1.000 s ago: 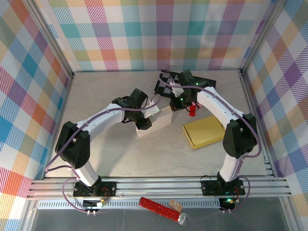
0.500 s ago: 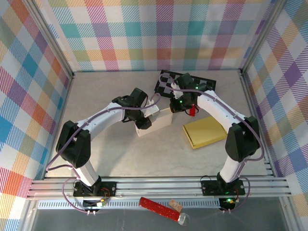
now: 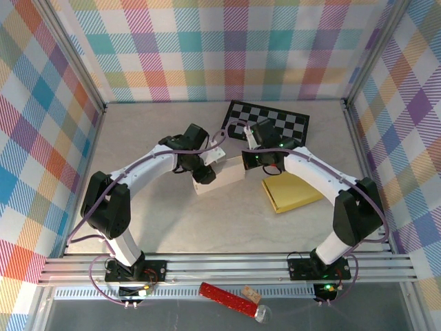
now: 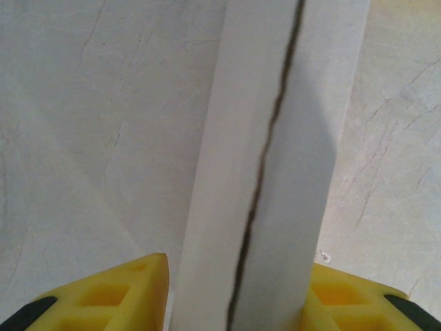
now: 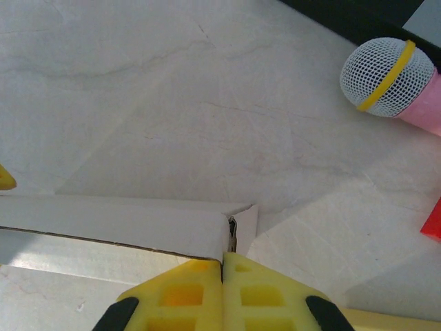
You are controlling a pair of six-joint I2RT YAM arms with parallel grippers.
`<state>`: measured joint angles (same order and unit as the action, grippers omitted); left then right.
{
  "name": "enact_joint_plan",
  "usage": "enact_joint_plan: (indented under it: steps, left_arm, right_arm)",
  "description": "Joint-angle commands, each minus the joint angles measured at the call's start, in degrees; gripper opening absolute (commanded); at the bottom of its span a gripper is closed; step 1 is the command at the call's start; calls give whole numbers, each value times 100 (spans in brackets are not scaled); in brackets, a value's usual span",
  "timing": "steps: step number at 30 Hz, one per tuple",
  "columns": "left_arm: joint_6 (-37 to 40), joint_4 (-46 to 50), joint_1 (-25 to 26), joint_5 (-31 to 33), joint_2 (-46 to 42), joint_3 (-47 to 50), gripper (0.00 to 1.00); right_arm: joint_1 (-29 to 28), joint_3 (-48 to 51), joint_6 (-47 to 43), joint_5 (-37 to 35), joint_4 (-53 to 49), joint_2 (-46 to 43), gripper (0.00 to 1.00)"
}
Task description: Fold the paper box
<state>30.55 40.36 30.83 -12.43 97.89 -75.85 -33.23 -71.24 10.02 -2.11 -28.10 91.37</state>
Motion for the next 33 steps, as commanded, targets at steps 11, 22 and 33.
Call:
enact_joint_plan:
  steps: [11,22,33]
  left_arm:
    - [-994,-371,-258,144,-502,422,51]
    - [-1369,-578,-276,323,-855,677,67]
    - [-1524,-885,-270,551,-963,624,78]
  right_arm:
    - [-288,332,34,-541,-161,-120,0]
    - [-415,112,280,-777,-350,-70,0]
    - [-618,-136,525,-992,-493,2,0]
